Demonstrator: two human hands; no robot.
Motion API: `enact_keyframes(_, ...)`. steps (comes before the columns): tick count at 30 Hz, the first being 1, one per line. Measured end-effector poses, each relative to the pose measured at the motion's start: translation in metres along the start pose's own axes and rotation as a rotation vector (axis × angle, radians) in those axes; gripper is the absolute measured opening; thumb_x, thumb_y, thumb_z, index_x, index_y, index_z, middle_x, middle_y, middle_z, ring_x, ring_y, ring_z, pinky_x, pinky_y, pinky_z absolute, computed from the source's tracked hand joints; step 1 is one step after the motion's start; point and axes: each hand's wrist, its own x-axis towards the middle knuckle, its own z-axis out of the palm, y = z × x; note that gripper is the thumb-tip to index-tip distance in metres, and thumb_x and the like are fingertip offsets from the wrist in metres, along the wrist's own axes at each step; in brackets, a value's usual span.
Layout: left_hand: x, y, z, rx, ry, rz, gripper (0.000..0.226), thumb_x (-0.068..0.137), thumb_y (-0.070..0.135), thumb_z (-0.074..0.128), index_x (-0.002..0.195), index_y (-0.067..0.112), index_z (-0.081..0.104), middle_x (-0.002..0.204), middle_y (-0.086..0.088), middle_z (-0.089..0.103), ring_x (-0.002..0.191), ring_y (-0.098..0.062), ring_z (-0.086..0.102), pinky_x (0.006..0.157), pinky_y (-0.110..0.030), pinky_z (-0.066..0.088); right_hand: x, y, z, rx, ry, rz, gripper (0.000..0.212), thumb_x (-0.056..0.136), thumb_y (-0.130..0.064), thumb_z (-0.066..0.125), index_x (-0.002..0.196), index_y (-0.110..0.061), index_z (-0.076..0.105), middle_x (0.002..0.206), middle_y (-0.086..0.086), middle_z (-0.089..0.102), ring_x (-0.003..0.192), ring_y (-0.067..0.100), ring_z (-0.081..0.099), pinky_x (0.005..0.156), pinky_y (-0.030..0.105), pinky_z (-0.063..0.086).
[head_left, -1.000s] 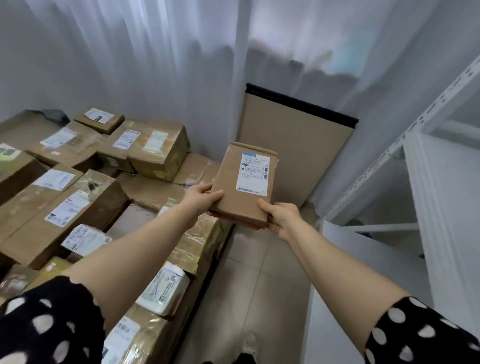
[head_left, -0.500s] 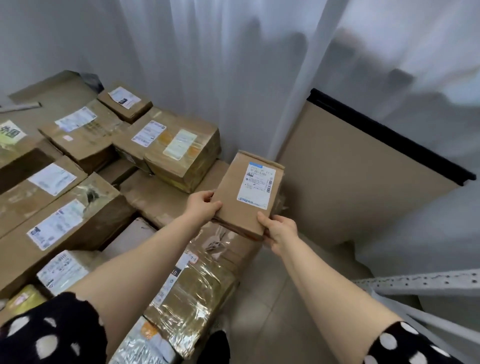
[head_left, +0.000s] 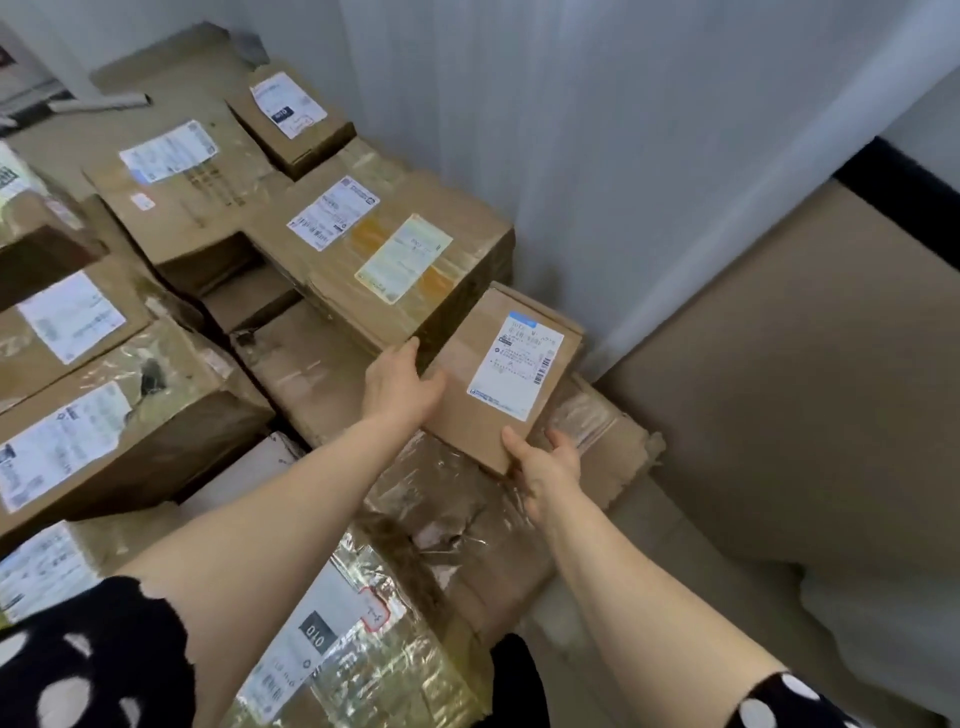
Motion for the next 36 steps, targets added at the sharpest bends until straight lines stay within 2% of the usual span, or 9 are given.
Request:
enact_keyframes(6, 0.035, -0.009, 0.011, 0.167, -0.045, -0.016, 0.085, 0.087, 0.046, 0.062, 0.153, 0.019, 0.016, 0.161, -0.007, 0.004, 0.146, -0.030, -0.005, 0.117, -0.043, 0.010, 0.035, 0.020, 0.022, 0.042, -0.022, 0.090, 0.088, 0.081, -0.002, 0.073, 0.150, -0.020, 0.022, 0.132, 0.015, 0.053, 0.114, 0.031, 0.058, 0.097, 0.048, 0.049)
enact_keyframes(11, 0.050, -0.014, 0.014, 0.157, -0.043, -0.017, 0.091, 0.086, 0.047, 0.063, 0.154, 0.021, 0.008, 0.161, -0.003, 0.001, 0.147, -0.027, -0.007, 0.118, -0.041, 0.006, 0.053, 0.025, 0.031, 0.051, -0.021, 0.107, 0.080, 0.083, 0.002, 0.068, 0.147, -0.018, 0.026, 0.130, 0.016, 0.056, 0.117, 0.032, 0.056, 0.100, 0.050, 0.046)
enact_keyframes(15, 0.056, -0.014, 0.018, 0.160, -0.030, -0.028, 0.084, 0.091, 0.037, 0.061, 0.154, 0.020, 0.009, 0.161, -0.005, -0.001, 0.147, -0.027, -0.006, 0.118, -0.041, 0.007, 0.064, 0.020, 0.027, -0.099, -0.058, 0.073, 0.073, 0.084, -0.002, 0.068, 0.145, -0.015, 0.029, 0.133, 0.011, 0.053, 0.119, 0.030, 0.055, 0.101, 0.050, 0.045)
enact_keyframes(18, 0.054, -0.010, 0.021, 0.179, -0.037, -0.046, 0.081, 0.094, 0.028, 0.059, 0.154, 0.020, 0.004, 0.161, -0.005, -0.007, 0.147, -0.026, -0.009, 0.118, -0.039, 0.005, 0.061, 0.009, 0.023, -0.346, -0.046, -0.047, 0.066, 0.084, -0.014, 0.071, 0.140, -0.010, 0.037, 0.134, 0.008, 0.054, 0.120, 0.025, 0.053, 0.104, 0.043, 0.043)
enact_keyframes(23, 0.051, 0.005, 0.023, 0.064, 0.003, -0.218, 0.073, 0.097, 0.029, 0.053, 0.153, 0.023, 0.007, 0.158, -0.015, -0.018, 0.146, -0.032, -0.014, 0.116, -0.046, 0.014, 0.056, -0.046, 0.034, -0.669, 0.187, -0.468, 0.043, 0.097, -0.016, 0.050, 0.139, -0.011, 0.043, 0.139, 0.005, 0.043, 0.128, 0.021, 0.043, 0.105, 0.030, 0.035)
enact_keyframes(26, 0.058, 0.015, 0.021, -0.164, 0.049, -0.424, 0.073, 0.099, 0.028, 0.048, 0.154, 0.021, 0.001, 0.158, -0.018, -0.011, 0.145, -0.039, 0.008, 0.114, -0.046, 0.022, 0.067, -0.085, 0.057, -0.807, 0.100, -0.601, 0.040, 0.100, -0.013, 0.041, 0.140, -0.011, 0.042, 0.140, 0.005, 0.042, 0.130, 0.021, 0.041, 0.105, 0.027, 0.031)
enact_keyframes(30, 0.075, 0.013, 0.021, -0.363, 0.117, -0.584, 0.076, 0.101, 0.024, 0.044, 0.151, 0.003, -0.009, 0.155, -0.019, 0.023, 0.138, -0.036, 0.032, 0.110, -0.040, 0.028, 0.089, -0.128, 0.095, -0.981, -0.067, -0.632, 0.047, 0.103, -0.019, 0.035, 0.149, -0.010, 0.026, 0.154, 0.005, 0.028, 0.141, 0.020, 0.027, 0.113, 0.032, 0.022)
enact_keyframes(33, 0.087, 0.007, 0.022, -0.398, 0.117, -0.644, 0.069, 0.101, 0.023, 0.044, 0.150, -0.003, 0.002, 0.150, -0.019, 0.032, 0.135, -0.035, 0.037, 0.108, -0.039, 0.030, 0.112, -0.145, 0.122, -1.060, -0.153, -0.642, 0.051, 0.103, -0.019, 0.034, 0.151, -0.008, 0.020, 0.157, 0.008, 0.021, 0.144, 0.022, 0.022, 0.115, 0.033, 0.019)
enact_keyframes(36, 0.096, 0.001, 0.023, -0.459, 0.135, -0.679, 0.062, 0.100, 0.024, 0.046, 0.149, 0.000, 0.017, 0.147, -0.017, 0.038, 0.131, -0.036, 0.041, 0.108, -0.042, 0.034, 0.129, -0.157, 0.142, -1.105, -0.173, -0.643, 0.048, 0.102, -0.018, 0.035, 0.146, -0.003, 0.026, 0.153, 0.013, 0.028, 0.136, 0.028, 0.035, 0.109, 0.036, 0.030)
